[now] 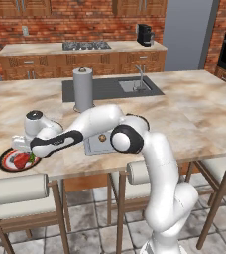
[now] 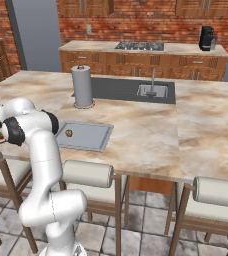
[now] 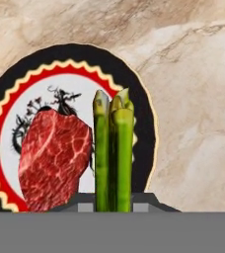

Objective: Create a steak meal by picking up the steak and asparagus from the tray and placing them on the plate. Leave the apricot on the tray.

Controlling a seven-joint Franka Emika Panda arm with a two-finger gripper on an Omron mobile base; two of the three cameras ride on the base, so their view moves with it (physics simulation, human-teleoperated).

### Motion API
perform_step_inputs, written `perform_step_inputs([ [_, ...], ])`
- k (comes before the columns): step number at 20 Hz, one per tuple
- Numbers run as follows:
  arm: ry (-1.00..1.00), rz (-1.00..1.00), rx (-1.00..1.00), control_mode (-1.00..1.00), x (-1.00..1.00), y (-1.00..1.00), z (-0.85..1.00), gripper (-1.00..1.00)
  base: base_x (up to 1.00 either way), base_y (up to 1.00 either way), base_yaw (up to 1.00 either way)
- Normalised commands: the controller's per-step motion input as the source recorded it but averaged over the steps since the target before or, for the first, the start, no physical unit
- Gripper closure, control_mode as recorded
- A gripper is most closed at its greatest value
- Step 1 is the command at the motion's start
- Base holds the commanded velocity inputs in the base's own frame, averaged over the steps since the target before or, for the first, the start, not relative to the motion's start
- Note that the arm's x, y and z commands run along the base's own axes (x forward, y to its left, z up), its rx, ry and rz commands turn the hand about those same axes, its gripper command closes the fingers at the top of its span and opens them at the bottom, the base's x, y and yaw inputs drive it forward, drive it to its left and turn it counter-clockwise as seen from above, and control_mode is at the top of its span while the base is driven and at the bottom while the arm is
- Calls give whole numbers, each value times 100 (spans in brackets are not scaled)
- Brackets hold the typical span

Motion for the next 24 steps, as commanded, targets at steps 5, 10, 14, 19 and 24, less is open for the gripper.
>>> perform_step_inputs([
  [5, 0, 0, 0, -100, 22, 0, -25, 100, 0, 0, 0],
  [10, 0, 0, 0, -100, 28, 0, -10, 100, 0, 0, 0],
  [14, 0, 0, 0, -100, 31, 1, -11, 100, 0, 0, 0],
  [19, 0, 0, 0, -100, 29, 11, -13, 100, 0, 0, 0],
  [24, 0, 0, 0, -100, 19, 25, -6, 100, 0, 0, 0],
])
